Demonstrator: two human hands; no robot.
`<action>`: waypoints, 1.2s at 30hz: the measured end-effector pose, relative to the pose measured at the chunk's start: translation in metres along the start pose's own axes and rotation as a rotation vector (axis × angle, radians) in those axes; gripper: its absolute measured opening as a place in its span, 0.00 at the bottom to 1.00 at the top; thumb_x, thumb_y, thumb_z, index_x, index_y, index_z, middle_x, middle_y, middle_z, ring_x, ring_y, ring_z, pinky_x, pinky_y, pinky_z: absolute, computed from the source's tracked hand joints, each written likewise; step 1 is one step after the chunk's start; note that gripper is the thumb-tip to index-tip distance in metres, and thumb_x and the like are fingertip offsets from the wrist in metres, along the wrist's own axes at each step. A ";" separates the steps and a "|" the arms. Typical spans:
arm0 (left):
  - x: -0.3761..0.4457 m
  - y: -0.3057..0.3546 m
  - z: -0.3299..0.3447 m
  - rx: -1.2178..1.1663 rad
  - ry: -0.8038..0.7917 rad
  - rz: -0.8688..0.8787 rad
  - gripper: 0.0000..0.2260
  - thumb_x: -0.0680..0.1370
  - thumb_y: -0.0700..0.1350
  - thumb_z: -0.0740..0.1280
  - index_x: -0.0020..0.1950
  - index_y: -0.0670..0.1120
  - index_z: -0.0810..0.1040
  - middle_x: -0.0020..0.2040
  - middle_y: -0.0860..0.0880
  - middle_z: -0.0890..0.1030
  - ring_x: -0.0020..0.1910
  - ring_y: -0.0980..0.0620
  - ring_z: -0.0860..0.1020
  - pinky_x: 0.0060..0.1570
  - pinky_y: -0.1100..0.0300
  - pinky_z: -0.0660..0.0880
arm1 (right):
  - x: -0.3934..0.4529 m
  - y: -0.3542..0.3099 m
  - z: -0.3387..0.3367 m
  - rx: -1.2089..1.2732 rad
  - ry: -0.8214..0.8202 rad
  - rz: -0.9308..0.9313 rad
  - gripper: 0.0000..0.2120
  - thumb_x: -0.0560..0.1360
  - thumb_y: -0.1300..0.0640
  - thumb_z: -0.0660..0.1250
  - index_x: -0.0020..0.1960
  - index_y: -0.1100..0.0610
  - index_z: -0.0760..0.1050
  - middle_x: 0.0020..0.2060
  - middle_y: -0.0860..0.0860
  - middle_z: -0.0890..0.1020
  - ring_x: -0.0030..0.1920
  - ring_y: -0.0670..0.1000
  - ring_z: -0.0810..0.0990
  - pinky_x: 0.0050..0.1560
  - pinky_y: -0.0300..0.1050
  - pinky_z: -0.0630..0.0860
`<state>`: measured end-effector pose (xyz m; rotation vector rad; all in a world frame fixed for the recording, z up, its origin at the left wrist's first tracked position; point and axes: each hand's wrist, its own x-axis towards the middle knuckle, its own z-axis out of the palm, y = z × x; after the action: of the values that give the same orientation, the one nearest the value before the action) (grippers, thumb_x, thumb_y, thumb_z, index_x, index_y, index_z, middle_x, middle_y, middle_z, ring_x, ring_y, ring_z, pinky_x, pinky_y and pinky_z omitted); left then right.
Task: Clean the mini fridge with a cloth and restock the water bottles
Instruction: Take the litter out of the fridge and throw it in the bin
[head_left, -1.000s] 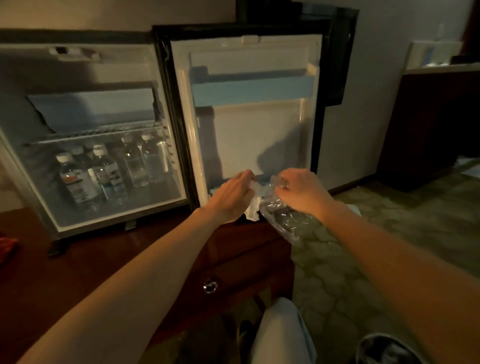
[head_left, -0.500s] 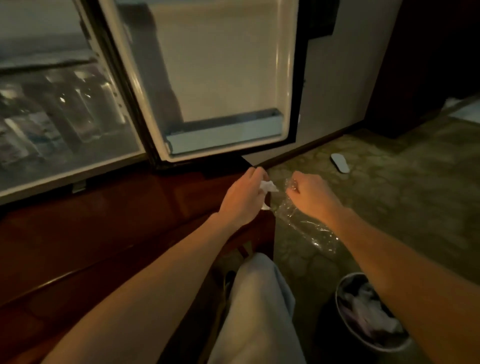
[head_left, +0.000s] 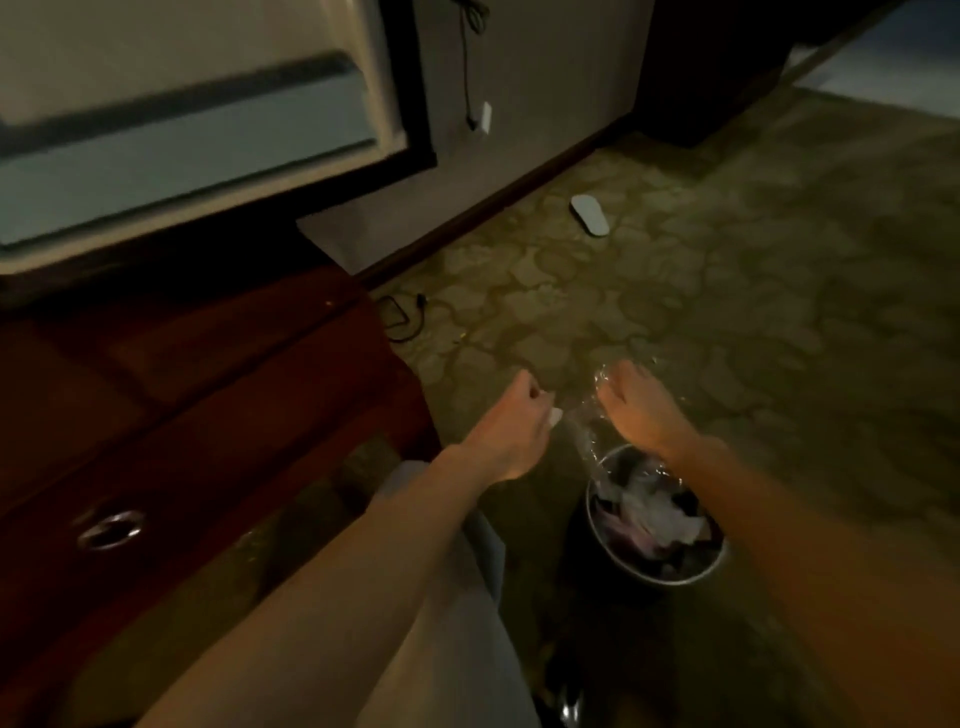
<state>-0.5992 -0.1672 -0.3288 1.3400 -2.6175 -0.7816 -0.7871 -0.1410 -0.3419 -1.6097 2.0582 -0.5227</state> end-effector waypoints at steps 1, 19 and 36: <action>0.007 0.002 0.015 -0.003 -0.033 -0.004 0.16 0.83 0.42 0.58 0.71 0.43 0.68 0.61 0.47 0.64 0.54 0.51 0.71 0.57 0.56 0.74 | 0.000 0.017 0.004 0.000 -0.011 0.043 0.13 0.82 0.52 0.57 0.58 0.62 0.69 0.53 0.59 0.75 0.51 0.56 0.76 0.54 0.54 0.75; 0.089 0.033 0.221 -0.131 -0.255 -0.195 0.10 0.77 0.42 0.69 0.57 0.50 0.77 0.57 0.49 0.80 0.59 0.50 0.78 0.60 0.52 0.75 | -0.021 0.210 0.086 0.083 -0.118 0.479 0.15 0.76 0.48 0.69 0.57 0.55 0.72 0.47 0.51 0.79 0.44 0.50 0.78 0.43 0.46 0.76; 0.074 0.008 0.182 -0.232 -0.274 -0.144 0.32 0.75 0.55 0.70 0.76 0.53 0.62 0.73 0.52 0.69 0.71 0.51 0.68 0.68 0.46 0.70 | -0.015 0.175 0.089 -0.063 -0.029 0.363 0.60 0.59 0.28 0.73 0.78 0.57 0.50 0.75 0.56 0.62 0.75 0.57 0.61 0.73 0.62 0.61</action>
<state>-0.7065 -0.1491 -0.4922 1.4551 -2.5366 -1.3320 -0.8711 -0.0855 -0.5117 -1.2245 2.2929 -0.3058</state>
